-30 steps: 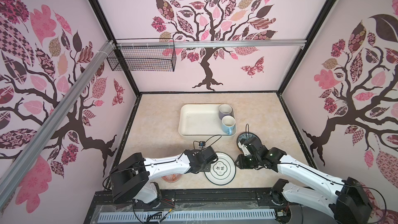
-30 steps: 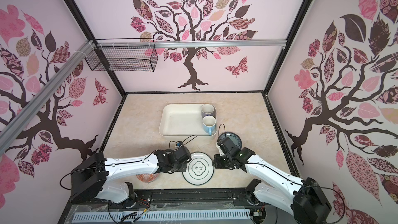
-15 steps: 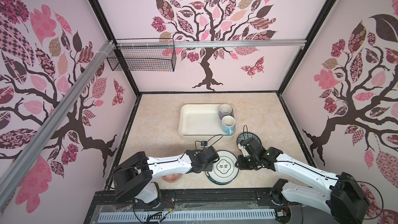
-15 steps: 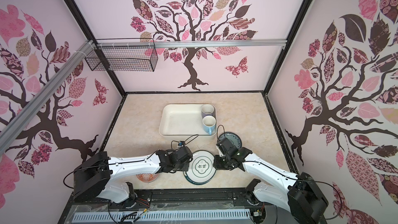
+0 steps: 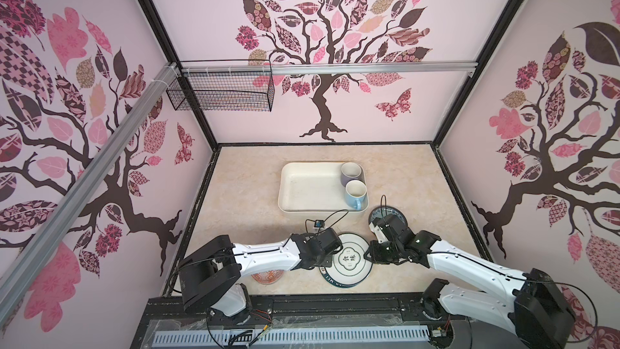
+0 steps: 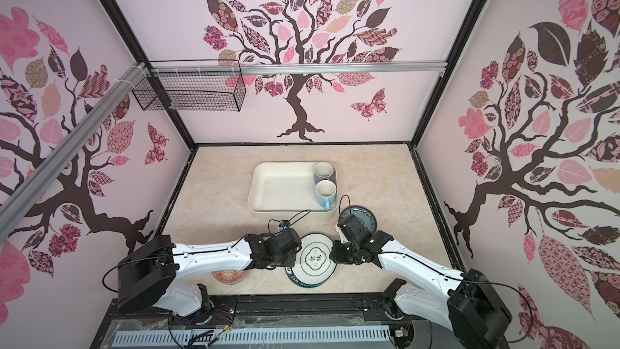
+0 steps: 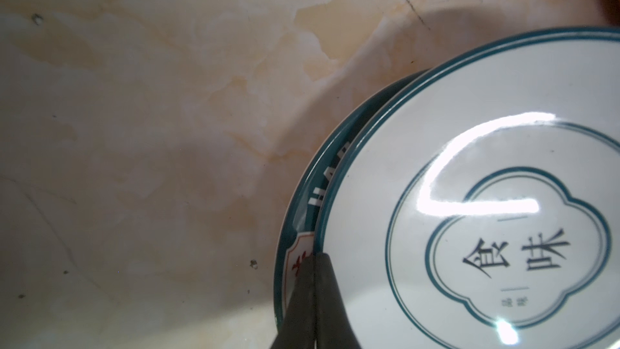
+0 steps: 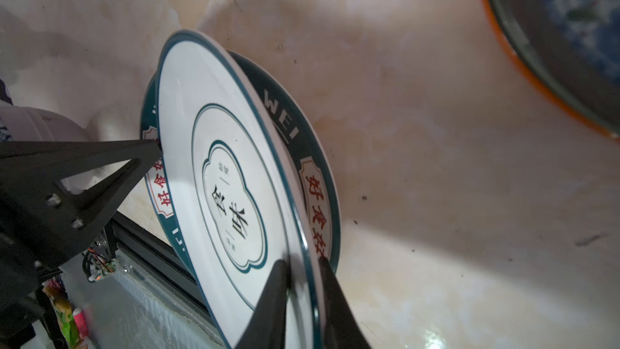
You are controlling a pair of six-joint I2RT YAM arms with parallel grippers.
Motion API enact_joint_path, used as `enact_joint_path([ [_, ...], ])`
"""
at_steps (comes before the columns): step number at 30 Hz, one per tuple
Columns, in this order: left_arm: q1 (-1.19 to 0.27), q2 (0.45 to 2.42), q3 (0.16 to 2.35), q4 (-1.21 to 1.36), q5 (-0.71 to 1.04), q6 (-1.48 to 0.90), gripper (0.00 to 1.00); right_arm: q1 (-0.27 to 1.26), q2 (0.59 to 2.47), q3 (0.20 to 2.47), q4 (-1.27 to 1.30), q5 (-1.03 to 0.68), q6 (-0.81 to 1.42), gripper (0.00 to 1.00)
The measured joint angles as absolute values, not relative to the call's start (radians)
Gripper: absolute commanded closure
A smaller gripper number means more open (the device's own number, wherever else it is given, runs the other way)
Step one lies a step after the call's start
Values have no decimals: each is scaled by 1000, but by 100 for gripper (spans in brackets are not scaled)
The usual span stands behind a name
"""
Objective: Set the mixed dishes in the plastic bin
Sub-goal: 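Lift the white plate off the green-rimmed plate with the right gripper, then carry the white plate into the bin and open the right gripper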
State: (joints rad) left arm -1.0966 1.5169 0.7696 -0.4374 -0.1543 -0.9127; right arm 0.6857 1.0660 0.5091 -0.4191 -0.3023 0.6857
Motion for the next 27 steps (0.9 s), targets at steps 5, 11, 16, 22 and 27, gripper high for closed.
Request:
enact_joint_path([
  [5, -1096, 1517, 770, -449, -156, -905, 79, 683, 1048, 519, -402, -312, 692, 97],
  [11, -1099, 1481, 770, -479, -165, -890, 53, 694, 1031, 558, -434, -320, 682, 100],
  [16, -1099, 1410, 770, -539, -198, -879, 35, 694, 1029, 576, -464, -315, 677, 100],
  [22, -1098, 1309, 779, -631, -234, -855, 2, 694, 1029, 637, -533, -307, 669, 100],
  [27, -1095, 1200, 825, -729, -271, -841, 2, 694, 1029, 746, -559, -306, 655, 99],
])
